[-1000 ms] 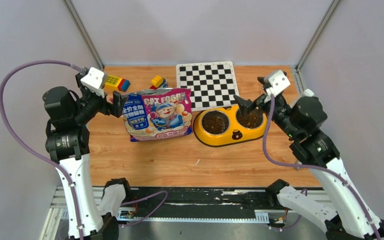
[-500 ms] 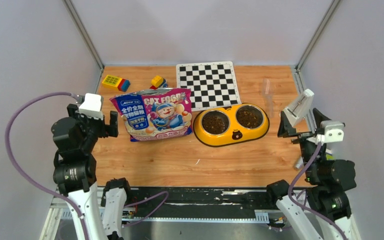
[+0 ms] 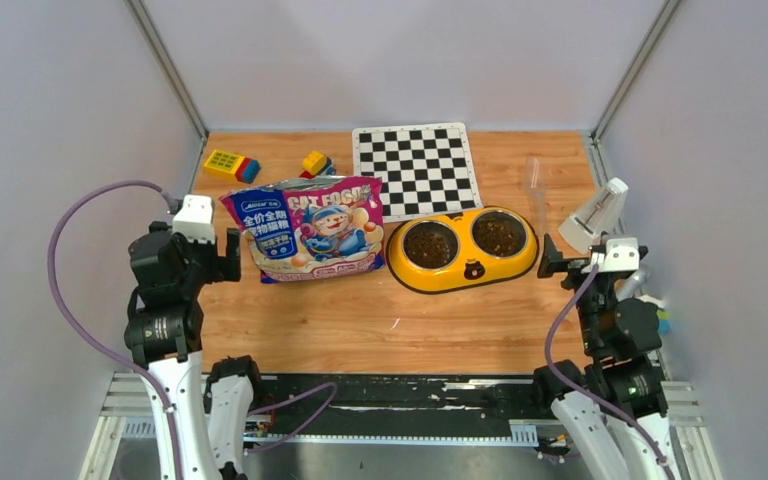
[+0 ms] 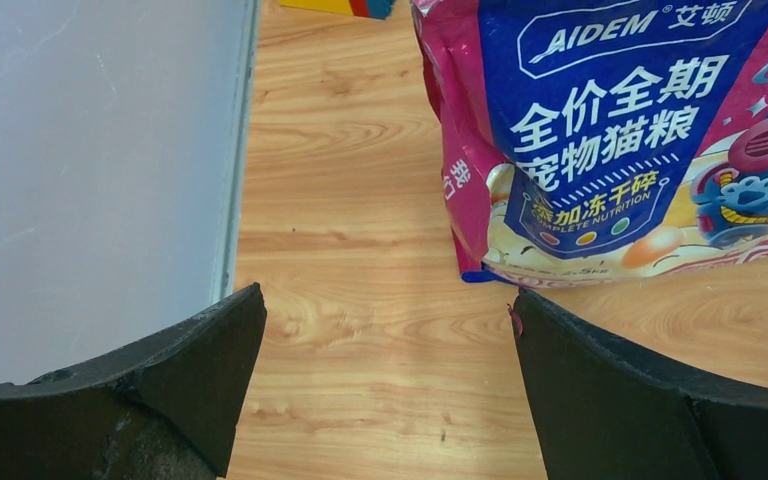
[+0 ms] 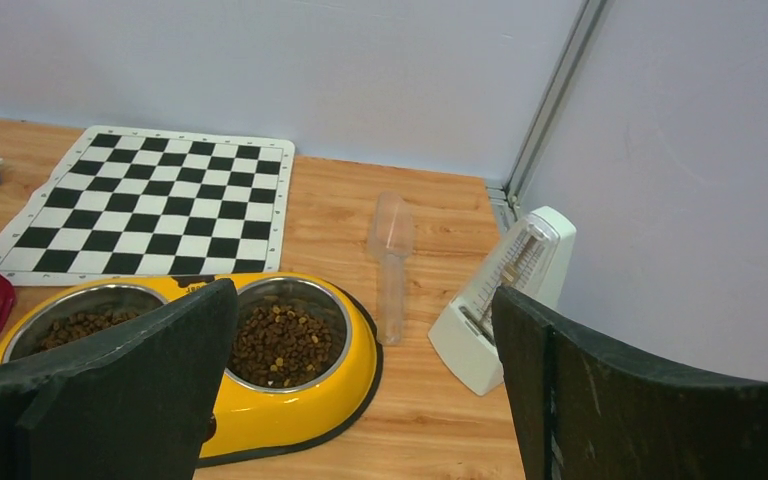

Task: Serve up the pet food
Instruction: Reset both arms

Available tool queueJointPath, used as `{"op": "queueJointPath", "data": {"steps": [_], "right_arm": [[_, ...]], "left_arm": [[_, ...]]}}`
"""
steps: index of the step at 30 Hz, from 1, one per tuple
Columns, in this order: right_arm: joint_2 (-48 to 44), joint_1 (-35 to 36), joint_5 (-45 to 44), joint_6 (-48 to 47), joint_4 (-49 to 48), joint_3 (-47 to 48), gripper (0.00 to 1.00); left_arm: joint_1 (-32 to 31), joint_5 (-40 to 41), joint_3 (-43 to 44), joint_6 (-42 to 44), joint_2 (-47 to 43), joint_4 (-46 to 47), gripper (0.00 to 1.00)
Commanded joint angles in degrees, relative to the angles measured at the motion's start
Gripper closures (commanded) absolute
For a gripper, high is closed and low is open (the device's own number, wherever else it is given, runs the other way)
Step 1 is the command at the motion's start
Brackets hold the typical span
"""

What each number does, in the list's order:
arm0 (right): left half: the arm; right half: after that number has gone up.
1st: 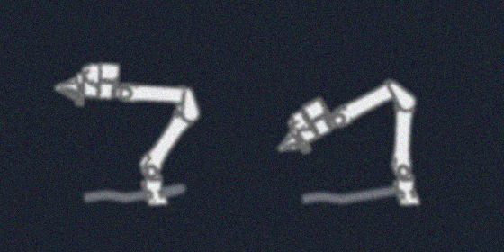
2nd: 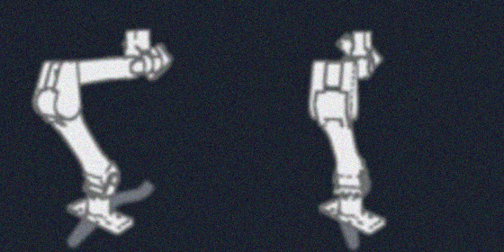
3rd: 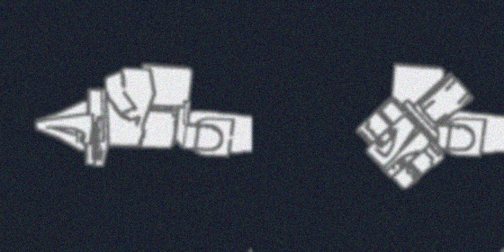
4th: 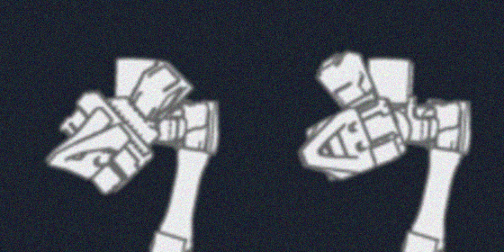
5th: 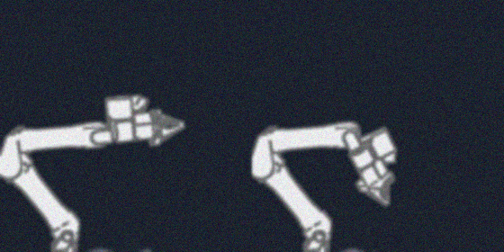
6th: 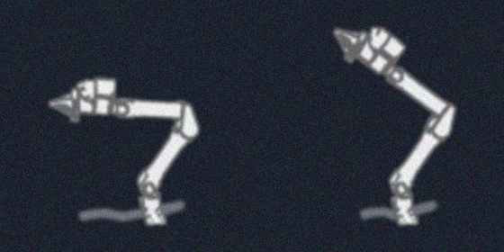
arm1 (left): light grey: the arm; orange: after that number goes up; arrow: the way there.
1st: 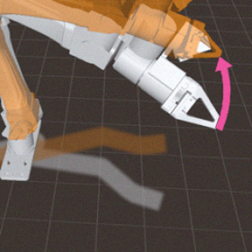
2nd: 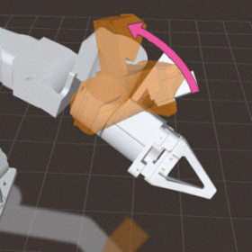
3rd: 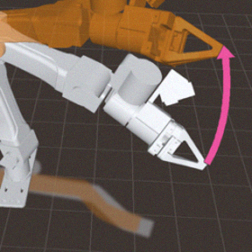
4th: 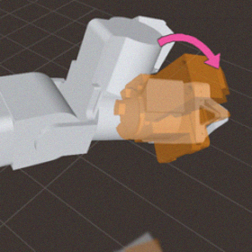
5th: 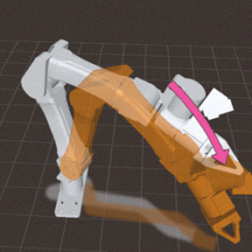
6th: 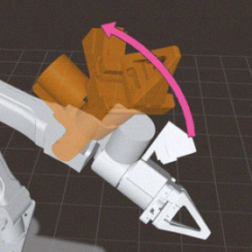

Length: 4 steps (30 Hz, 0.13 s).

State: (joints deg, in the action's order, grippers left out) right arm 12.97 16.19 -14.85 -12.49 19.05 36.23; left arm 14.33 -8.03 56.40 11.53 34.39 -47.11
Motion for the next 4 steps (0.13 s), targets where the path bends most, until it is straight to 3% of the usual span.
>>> {"op": "queueJointPath", "data": {"steps": [1, 4], "right_arm": [[-0.63, -0.04, -4.85, 0.45, -5.37, -1.24, 0.01], [-0.24, 0.14, -5.14, 0.30, -5.62, -1.38, 0.00]], "left_arm": [[-0.06, -0.49, 0.62, -0.90, 0.53, 2.13, 0.00], [-0.09, -0.26, 0.56, -1.01, 0.72, 2.21, 0.00]]}}
